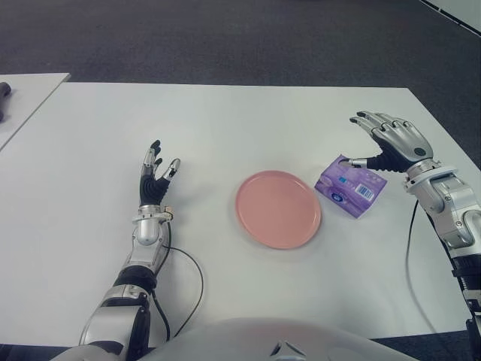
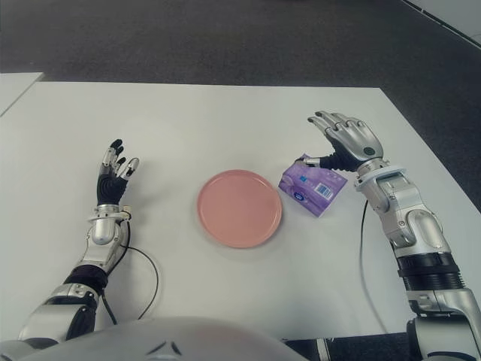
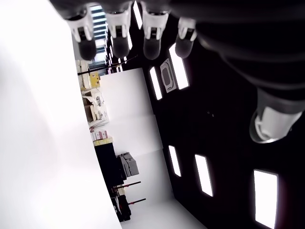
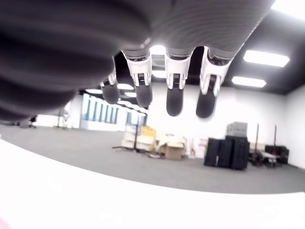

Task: Put the tissue paper into the plate.

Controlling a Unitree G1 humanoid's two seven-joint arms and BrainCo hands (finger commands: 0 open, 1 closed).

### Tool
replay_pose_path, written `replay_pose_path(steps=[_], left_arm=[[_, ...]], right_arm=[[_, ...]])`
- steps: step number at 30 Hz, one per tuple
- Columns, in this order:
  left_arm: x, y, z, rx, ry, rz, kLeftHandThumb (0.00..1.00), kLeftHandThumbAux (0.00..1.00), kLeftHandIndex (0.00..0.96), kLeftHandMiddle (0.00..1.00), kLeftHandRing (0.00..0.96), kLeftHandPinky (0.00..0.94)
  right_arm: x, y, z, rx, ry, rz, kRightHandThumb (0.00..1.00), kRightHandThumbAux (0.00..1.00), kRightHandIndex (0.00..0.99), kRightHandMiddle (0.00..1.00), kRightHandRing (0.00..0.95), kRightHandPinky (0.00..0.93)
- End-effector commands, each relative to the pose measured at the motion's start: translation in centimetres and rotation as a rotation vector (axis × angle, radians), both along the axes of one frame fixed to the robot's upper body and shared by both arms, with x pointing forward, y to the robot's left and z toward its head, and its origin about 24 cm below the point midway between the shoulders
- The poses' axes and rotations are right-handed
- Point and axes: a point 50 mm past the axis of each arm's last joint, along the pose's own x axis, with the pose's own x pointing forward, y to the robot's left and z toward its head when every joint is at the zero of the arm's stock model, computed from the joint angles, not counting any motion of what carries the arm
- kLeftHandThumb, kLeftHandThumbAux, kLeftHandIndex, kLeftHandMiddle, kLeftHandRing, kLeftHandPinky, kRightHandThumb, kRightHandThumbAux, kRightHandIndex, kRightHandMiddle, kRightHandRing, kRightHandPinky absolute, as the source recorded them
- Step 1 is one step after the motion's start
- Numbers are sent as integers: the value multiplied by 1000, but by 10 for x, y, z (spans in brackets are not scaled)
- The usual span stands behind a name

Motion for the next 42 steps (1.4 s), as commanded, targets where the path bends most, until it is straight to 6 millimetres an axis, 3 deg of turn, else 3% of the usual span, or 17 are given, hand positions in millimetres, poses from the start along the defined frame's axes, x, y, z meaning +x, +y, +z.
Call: replay_pose_path(steps=[1, 23, 29, 42], left_arm=[[-14, -1, -20, -15, 99, 5, 0, 461, 0, 0, 0, 0], [-13, -2, -20, -8, 100, 7, 0, 469, 0, 0, 0, 0], [-13, -2, -21, -13, 107, 20, 0, 469, 0, 0, 0, 0], [-13, -2, -20, -16, 113, 21, 0, 466, 0, 0, 0, 0]], right_arm=[[-3, 0, -8, 1, 11, -13, 309, 137, 0, 0, 0, 0], [-10, -13, -23, -11, 56, -94, 317, 92, 0, 0, 0, 0], [-12, -12, -39, 0, 103, -104, 314, 105, 0, 0, 0, 0], [-18, -13, -54, 6, 136, -94, 309, 125, 0, 0, 0, 0]])
